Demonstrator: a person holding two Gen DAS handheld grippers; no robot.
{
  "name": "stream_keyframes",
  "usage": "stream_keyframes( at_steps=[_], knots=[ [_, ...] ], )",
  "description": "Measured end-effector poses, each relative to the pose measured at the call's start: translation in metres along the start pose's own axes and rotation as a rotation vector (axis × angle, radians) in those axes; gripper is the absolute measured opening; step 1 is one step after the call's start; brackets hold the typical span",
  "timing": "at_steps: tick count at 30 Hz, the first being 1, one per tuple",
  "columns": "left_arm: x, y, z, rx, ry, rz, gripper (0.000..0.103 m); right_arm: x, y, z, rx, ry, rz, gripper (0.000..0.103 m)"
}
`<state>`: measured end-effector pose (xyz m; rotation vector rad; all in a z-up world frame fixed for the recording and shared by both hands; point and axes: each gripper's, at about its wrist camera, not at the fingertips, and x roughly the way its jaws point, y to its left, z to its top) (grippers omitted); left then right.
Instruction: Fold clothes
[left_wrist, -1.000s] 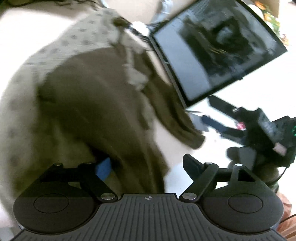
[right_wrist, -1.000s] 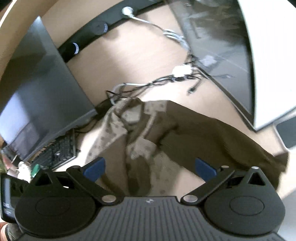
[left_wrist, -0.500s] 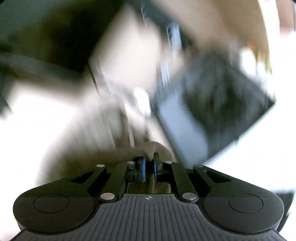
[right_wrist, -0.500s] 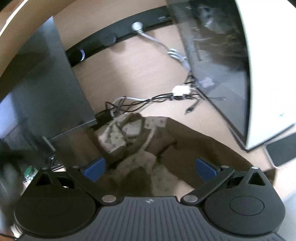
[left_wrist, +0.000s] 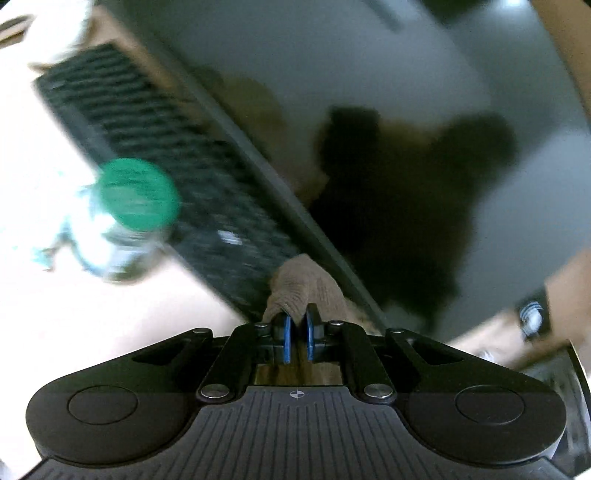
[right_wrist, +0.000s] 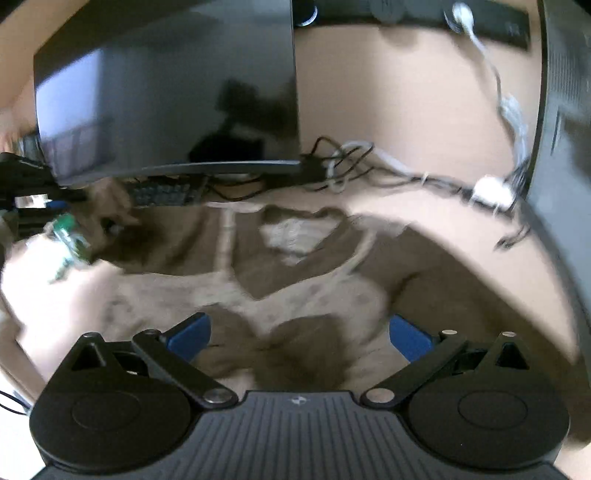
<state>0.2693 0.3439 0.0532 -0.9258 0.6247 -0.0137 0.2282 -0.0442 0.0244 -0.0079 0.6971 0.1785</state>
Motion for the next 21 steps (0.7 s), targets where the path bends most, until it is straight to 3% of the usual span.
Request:
stream_keyframes(
  at_steps=[2, 3, 4, 5, 6, 7, 11, 14, 17, 21],
  knots=[
    [-0.003, 0.021, 0.007, -0.047, -0.009, 0.013, 0.011, 0.003, -0.014, 0.002, -0.002, 0.018, -0.044, 0.103],
    [-0.005, 0.031, 0.01, -0.07, -0.014, 0.02, 0.018, 0.006, -0.021, 0.003, -0.004, 0.028, -0.074, 0.103],
    [-0.007, 0.036, 0.012, -0.091, -0.009, 0.002, 0.043, 0.009, -0.028, 0.005, -0.014, 0.03, -0.108, 0.103],
    [-0.01, 0.037, 0.013, -0.11, 0.004, -0.034, 0.059, 0.012, -0.034, 0.006, -0.025, 0.031, -0.143, 0.103],
    [-0.014, 0.039, 0.014, -0.128, 0.017, -0.07, 0.083, 0.015, -0.04, 0.008, -0.033, 0.03, -0.168, 0.103],
    [-0.017, 0.04, 0.016, -0.147, 0.03, -0.105, 0.088, 0.018, -0.045, 0.011, -0.04, 0.029, -0.192, 0.103],
    [-0.026, 0.042, 0.016, -0.196, 0.088, -0.224, 0.09, 0.032, -0.065, 0.017, -0.06, 0.058, -0.207, 0.103],
    [-0.017, 0.029, -0.004, -0.123, 0.156, -0.202, 0.093, 0.043, -0.065, 0.011, -0.173, 0.086, -0.232, 0.101],
    [-0.008, 0.017, -0.024, -0.05, 0.223, -0.181, 0.093, 0.055, -0.056, 0.008, -0.253, 0.117, -0.197, 0.082],
    [0.01, 0.001, -0.051, 0.034, 0.316, -0.151, 0.093, 0.072, -0.043, 0.005, -0.359, 0.158, -0.149, 0.074]
  ],
)
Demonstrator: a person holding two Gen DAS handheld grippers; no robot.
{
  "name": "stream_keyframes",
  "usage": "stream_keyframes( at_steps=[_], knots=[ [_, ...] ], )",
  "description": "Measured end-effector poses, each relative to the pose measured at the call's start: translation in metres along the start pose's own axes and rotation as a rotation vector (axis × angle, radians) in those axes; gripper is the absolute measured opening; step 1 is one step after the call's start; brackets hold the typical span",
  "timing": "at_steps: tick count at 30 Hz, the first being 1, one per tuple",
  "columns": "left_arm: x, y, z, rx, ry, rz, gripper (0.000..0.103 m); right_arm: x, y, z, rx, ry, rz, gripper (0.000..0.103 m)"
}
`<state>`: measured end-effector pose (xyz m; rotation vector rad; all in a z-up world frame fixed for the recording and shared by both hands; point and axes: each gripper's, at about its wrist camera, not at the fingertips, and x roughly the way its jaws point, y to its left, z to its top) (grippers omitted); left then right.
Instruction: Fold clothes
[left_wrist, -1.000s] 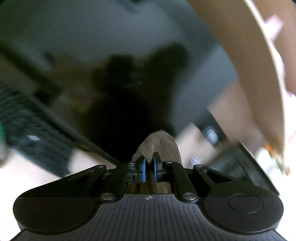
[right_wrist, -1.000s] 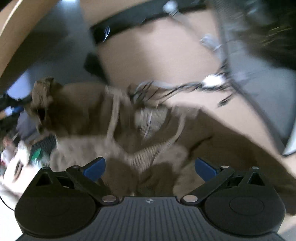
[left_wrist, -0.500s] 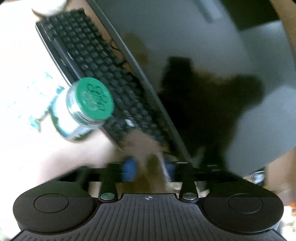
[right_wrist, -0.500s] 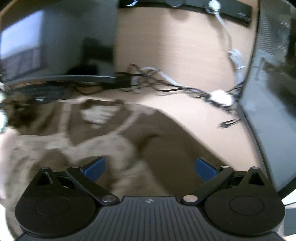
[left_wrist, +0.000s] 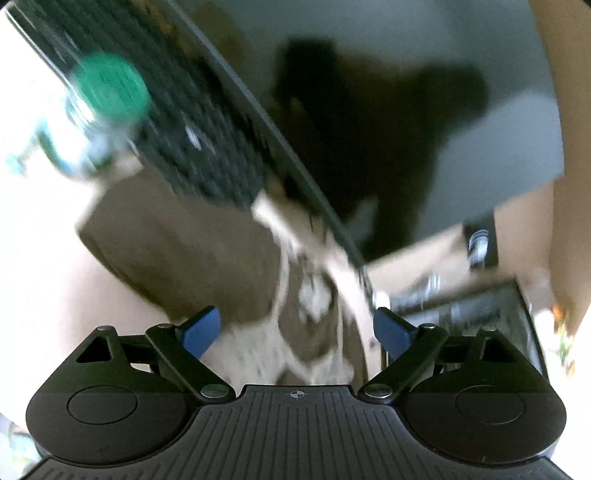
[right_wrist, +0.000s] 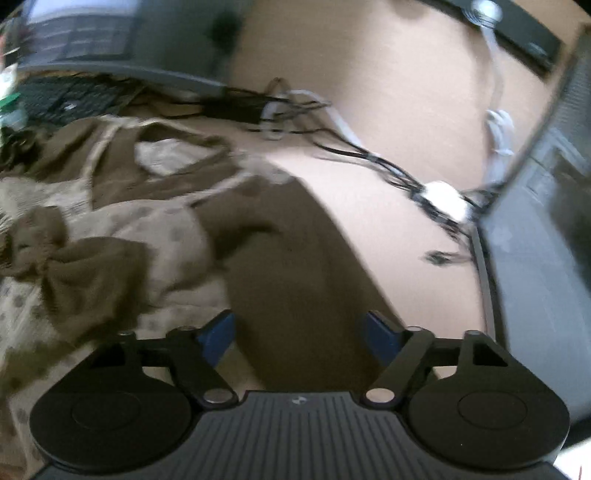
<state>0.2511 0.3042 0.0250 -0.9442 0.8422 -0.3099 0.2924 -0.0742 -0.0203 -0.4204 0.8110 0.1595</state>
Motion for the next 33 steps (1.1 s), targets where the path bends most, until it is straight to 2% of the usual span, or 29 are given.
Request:
stream_keyframes(
  at_steps=[2, 5, 7, 9, 10, 12, 15, 17, 19, 22, 27, 30, 33],
  knots=[
    [0.025, -0.004, -0.009, -0.003, 0.055, 0.014, 0.093, 0.016, 0.014, 0.006, -0.187, 0.016, -0.028, 0.069],
    [0.045, -0.018, -0.018, 0.039, 0.095, 0.022, 0.093, 0.039, 0.009, 0.02, -0.472, -0.039, -0.291, 0.07],
    [0.047, -0.028, -0.023, 0.083, 0.096, 0.027, 0.094, 0.043, -0.017, 0.039, -0.447, -0.1, -0.487, 0.071],
    [0.044, -0.031, -0.028, 0.104, 0.101, 0.037, 0.094, 0.029, -0.041, 0.057, -0.261, -0.131, -0.518, 0.071],
    [0.043, -0.032, -0.031, 0.111, 0.105, 0.043, 0.094, 0.015, -0.05, 0.063, -0.15, -0.154, -0.465, 0.074],
    [0.043, -0.033, -0.036, 0.123, 0.117, 0.052, 0.094, -0.004, -0.058, 0.063, 0.012, -0.163, -0.306, 0.079],
    [0.053, -0.029, -0.04, 0.128, 0.156, 0.052, 0.094, -0.015, -0.055, 0.047, 0.234, -0.119, 0.012, 0.079],
    [0.06, -0.027, -0.043, 0.131, 0.183, 0.052, 0.094, -0.014, -0.044, 0.029, 0.316, -0.096, 0.173, 0.079],
    [0.067, -0.025, -0.045, 0.135, 0.209, 0.052, 0.094, -0.007, -0.029, 0.013, 0.349, -0.052, 0.232, 0.079],
    [0.077, -0.021, -0.05, 0.14, 0.248, 0.051, 0.094, -0.005, -0.014, -0.013, 0.357, 0.002, 0.246, 0.08],
    [0.095, -0.016, -0.057, 0.148, 0.314, 0.051, 0.094, -0.036, 0.025, -0.034, 0.245, 0.015, 0.242, 0.082],
    [0.105, -0.012, -0.061, 0.153, 0.354, 0.051, 0.094, -0.055, 0.055, -0.045, 0.206, 0.028, 0.252, 0.085],
    [0.096, -0.008, -0.056, 0.173, 0.38, 0.027, 0.094, -0.075, 0.063, -0.048, 0.217, 0.054, 0.294, 0.085]
  ],
)
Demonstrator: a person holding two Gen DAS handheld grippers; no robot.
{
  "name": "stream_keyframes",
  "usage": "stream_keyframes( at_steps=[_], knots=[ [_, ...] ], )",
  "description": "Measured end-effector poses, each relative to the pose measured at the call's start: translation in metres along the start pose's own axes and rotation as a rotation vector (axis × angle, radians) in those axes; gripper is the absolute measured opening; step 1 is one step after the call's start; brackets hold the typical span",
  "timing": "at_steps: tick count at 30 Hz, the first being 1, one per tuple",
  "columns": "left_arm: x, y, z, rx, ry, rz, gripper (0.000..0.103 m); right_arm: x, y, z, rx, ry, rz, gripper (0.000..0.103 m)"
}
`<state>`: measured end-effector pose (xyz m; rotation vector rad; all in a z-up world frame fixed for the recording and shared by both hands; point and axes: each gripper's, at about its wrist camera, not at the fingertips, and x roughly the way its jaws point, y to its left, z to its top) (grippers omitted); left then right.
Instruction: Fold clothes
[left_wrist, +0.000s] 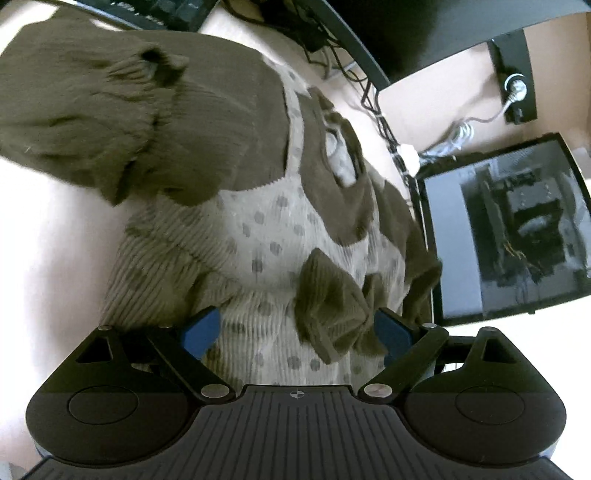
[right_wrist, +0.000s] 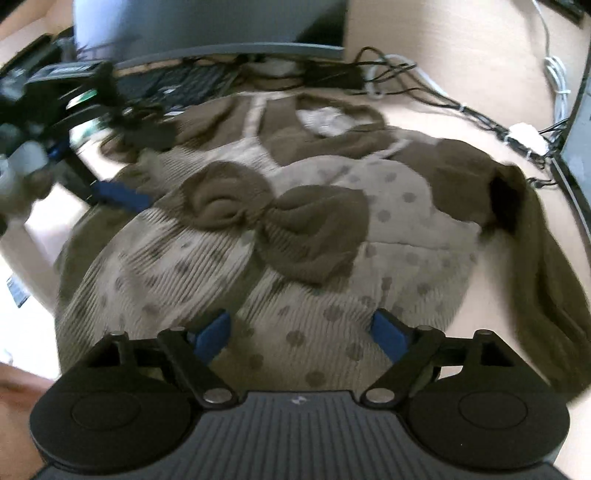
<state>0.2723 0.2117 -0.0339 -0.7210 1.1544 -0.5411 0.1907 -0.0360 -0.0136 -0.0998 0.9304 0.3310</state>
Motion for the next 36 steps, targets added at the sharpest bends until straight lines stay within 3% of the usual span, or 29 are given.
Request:
stream_keyframes(
  at_steps=[2, 5, 7, 9, 14, 19, 22, 25, 29, 32, 34, 36],
  knots=[
    [-0.01, -0.008, 0.005, 0.056, -0.013, -0.037, 0.094, -0.014, -0.007, 0.008, 0.068, -0.027, 0.038, 0.082],
    [-0.023, -0.022, 0.017, 0.131, -0.043, -0.102, 0.095, -0.038, -0.038, 0.04, 0.179, -0.157, 0.053, 0.082],
    [-0.024, -0.036, 0.034, 0.156, -0.097, -0.169, 0.096, -0.042, -0.066, 0.059, 0.306, -0.207, 0.11, 0.082],
    [-0.012, -0.036, 0.05, 0.123, -0.115, -0.178, 0.097, -0.037, -0.097, 0.077, 0.458, -0.241, 0.189, 0.082],
    [0.025, -0.026, 0.088, -0.002, -0.136, -0.163, 0.097, 0.024, -0.159, 0.111, 0.757, -0.199, 0.357, 0.082],
    [0.049, -0.012, 0.108, -0.102, -0.156, -0.144, 0.097, 0.081, -0.184, 0.108, 0.92, -0.081, 0.452, 0.082],
    [0.051, -0.004, 0.108, -0.134, -0.156, -0.142, 0.097, 0.096, -0.189, 0.105, 0.958, -0.019, 0.39, 0.082],
    [0.054, 0.004, 0.108, -0.165, -0.156, -0.14, 0.097, 0.108, -0.194, 0.107, 0.977, 0.013, 0.443, 0.084],
    [0.057, 0.014, 0.108, -0.207, -0.155, -0.138, 0.097, 0.115, -0.195, 0.11, 1.017, -0.015, 0.477, 0.085],
    [0.059, 0.022, 0.108, -0.238, -0.155, -0.136, 0.097, 0.097, -0.195, 0.112, 1.014, -0.081, 0.455, 0.085],
    [0.061, 0.027, 0.108, -0.259, -0.155, -0.134, 0.097, 0.089, -0.198, 0.115, 1.0, -0.117, 0.492, 0.085],
    [0.062, 0.031, 0.108, -0.277, -0.155, -0.136, 0.098, 0.094, -0.197, 0.116, 0.999, -0.089, 0.478, 0.085]
  ],
)
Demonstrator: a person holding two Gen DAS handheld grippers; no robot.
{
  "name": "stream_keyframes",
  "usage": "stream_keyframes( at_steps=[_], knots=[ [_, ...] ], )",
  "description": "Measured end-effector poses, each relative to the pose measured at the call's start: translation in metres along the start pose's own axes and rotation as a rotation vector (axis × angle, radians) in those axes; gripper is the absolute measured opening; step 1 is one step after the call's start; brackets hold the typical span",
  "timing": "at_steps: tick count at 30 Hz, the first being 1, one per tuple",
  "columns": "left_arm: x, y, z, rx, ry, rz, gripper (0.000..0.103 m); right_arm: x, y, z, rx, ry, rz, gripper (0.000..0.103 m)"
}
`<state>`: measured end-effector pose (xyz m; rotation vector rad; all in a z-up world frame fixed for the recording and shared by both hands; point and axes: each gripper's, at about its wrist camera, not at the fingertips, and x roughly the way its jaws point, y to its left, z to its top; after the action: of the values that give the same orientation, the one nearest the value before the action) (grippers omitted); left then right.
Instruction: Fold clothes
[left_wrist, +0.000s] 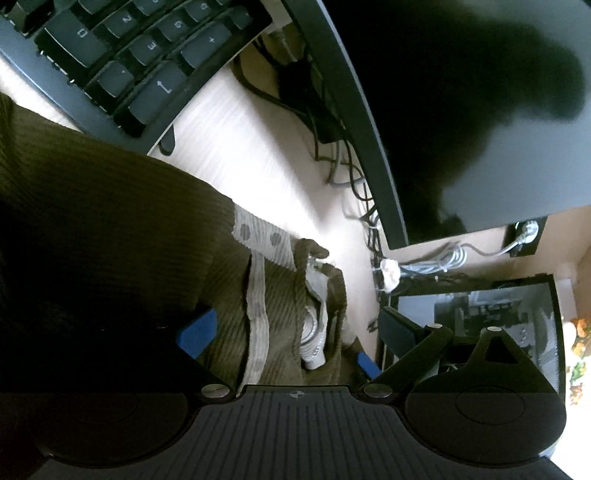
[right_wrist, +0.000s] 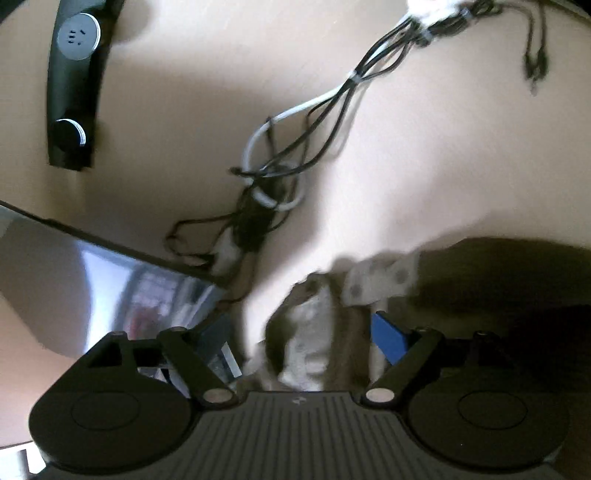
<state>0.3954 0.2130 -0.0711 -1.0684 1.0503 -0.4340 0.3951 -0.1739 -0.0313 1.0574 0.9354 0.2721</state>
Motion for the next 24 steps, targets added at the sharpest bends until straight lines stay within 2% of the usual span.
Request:
stream_keyframes(
  at_steps=[3, 7, 9, 10, 12, 16, 20, 24],
  knots=[
    [-0.002, 0.003, 0.001, -0.02, -0.004, -0.014, 0.098, 0.009, -0.003, 0.001, 0.007, 0.028, -0.045, 0.085],
    [-0.004, 0.006, 0.003, -0.048, -0.009, -0.032, 0.098, 0.018, -0.015, 0.001, 0.048, 0.053, -0.039, 0.086],
    [-0.005, 0.008, 0.004, -0.061, -0.011, -0.041, 0.098, 0.029, -0.016, 0.003, 0.056, 0.059, 0.03, 0.087],
    [-0.006, 0.009, 0.005, -0.071, -0.012, -0.049, 0.098, 0.036, -0.021, 0.005, 0.09, 0.078, 0.128, 0.087],
    [-0.006, 0.01, 0.005, -0.086, -0.009, -0.069, 0.098, 0.049, -0.03, 0.005, 0.188, 0.105, 0.246, 0.089],
    [0.004, 0.003, 0.01, -0.077, 0.007, -0.085, 0.1, 0.046, -0.029, 0.003, 0.162, 0.096, 0.311, 0.09],
    [0.02, -0.019, 0.014, 0.007, 0.003, -0.01, 0.1, 0.038, -0.027, 0.006, 0.144, 0.084, 0.366, 0.09],
    [0.028, -0.033, 0.002, 0.1, -0.011, 0.054, 0.1, 0.047, -0.024, 0.006, 0.121, 0.089, 0.312, 0.09]
  ],
)
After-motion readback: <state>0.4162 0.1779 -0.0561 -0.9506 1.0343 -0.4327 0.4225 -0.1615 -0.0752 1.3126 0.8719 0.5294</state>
